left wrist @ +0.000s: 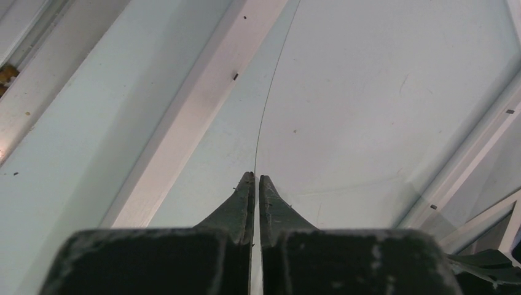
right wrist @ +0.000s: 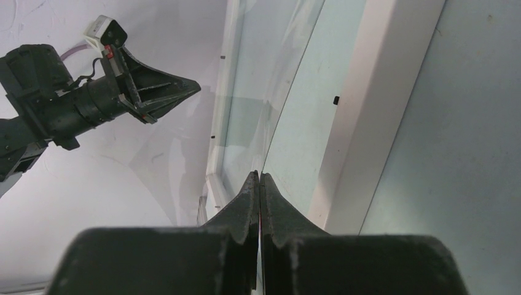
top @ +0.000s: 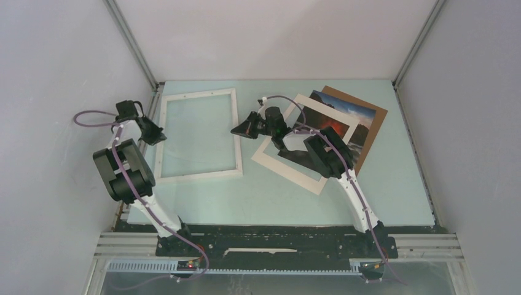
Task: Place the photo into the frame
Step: Place the photo frame item in the photo frame.
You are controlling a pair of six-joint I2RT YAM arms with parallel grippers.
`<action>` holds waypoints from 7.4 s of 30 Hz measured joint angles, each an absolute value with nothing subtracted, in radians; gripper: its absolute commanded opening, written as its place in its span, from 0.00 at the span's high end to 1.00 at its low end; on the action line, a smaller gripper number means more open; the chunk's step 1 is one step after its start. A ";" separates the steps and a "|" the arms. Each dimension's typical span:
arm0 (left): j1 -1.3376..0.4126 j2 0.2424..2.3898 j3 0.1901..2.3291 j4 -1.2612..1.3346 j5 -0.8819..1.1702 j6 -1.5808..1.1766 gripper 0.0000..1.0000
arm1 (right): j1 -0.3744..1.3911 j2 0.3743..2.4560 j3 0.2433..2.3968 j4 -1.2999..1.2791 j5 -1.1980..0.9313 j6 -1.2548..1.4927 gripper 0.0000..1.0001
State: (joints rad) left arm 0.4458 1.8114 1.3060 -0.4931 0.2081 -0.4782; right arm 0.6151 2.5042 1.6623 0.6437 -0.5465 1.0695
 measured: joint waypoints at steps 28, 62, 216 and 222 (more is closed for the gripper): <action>0.455 1.843 1.356 -0.607 0.079 -0.442 0.17 | 0.633 2.549 1.742 0.549 -0.518 1.083 0.69; 0.506 1.886 1.256 -0.401 0.303 -0.489 0.13 | 0.633 2.523 1.798 0.304 -0.655 0.987 0.64; 0.579 1.616 0.694 0.051 0.731 -0.941 0.66 | 0.545 2.454 1.726 0.580 -0.807 1.352 0.95; 0.579 1.615 0.709 -0.028 0.702 -0.858 0.80 | 0.545 2.454 1.726 0.562 -0.816 1.336 0.83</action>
